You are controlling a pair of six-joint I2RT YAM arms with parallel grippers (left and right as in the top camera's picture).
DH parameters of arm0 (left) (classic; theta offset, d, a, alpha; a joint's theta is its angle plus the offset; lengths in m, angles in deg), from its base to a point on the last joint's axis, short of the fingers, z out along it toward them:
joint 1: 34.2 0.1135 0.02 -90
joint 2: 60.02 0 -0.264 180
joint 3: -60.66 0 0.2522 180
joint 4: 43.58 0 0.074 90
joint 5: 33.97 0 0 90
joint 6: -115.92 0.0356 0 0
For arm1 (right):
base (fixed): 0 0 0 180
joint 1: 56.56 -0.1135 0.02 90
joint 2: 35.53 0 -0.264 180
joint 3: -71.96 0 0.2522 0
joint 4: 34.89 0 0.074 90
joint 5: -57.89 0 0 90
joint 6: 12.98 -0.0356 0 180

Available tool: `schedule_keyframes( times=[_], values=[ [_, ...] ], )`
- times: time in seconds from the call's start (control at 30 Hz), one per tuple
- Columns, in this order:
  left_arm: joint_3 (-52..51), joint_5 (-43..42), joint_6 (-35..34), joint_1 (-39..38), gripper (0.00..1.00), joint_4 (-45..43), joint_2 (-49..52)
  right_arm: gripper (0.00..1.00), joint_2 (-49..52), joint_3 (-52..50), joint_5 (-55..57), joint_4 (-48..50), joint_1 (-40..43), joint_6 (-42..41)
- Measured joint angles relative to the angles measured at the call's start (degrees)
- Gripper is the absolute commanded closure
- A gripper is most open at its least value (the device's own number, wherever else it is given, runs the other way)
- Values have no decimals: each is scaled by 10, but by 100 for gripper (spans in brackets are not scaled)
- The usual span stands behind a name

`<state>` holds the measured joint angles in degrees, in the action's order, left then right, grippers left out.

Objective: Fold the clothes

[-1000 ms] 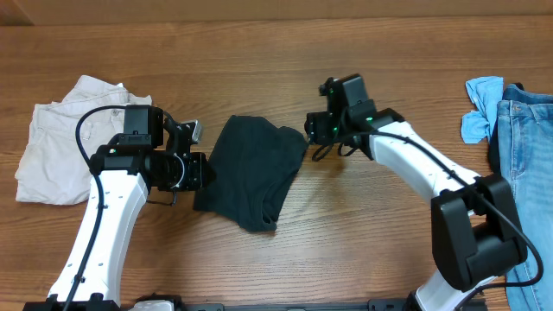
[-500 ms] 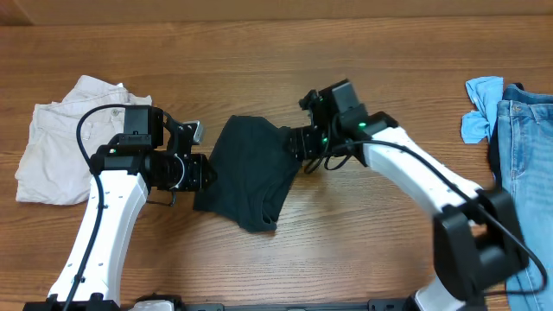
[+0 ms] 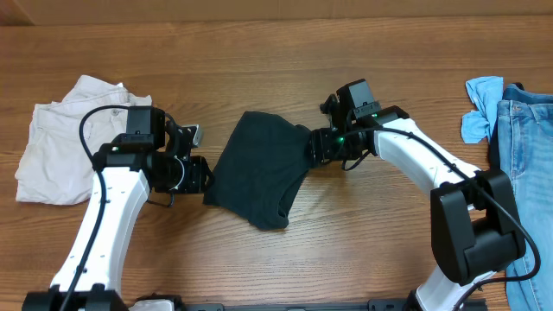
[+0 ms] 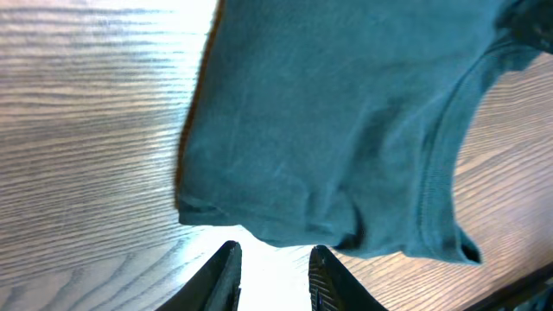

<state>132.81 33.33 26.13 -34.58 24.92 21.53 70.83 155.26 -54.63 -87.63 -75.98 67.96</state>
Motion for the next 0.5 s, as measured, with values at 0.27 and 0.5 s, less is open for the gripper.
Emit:
schedule_keyframes(
  times=[0.27, 0.5],
  values=[
    [-53, 1, 0, 0, 68, -64, 70, 42, -66, 1, -138, -115, -17, 13],
    [-59, -15, 0, 0, 66, -128, 111, 39, -76, -19, -95, -92, -112, -53]
  ],
)
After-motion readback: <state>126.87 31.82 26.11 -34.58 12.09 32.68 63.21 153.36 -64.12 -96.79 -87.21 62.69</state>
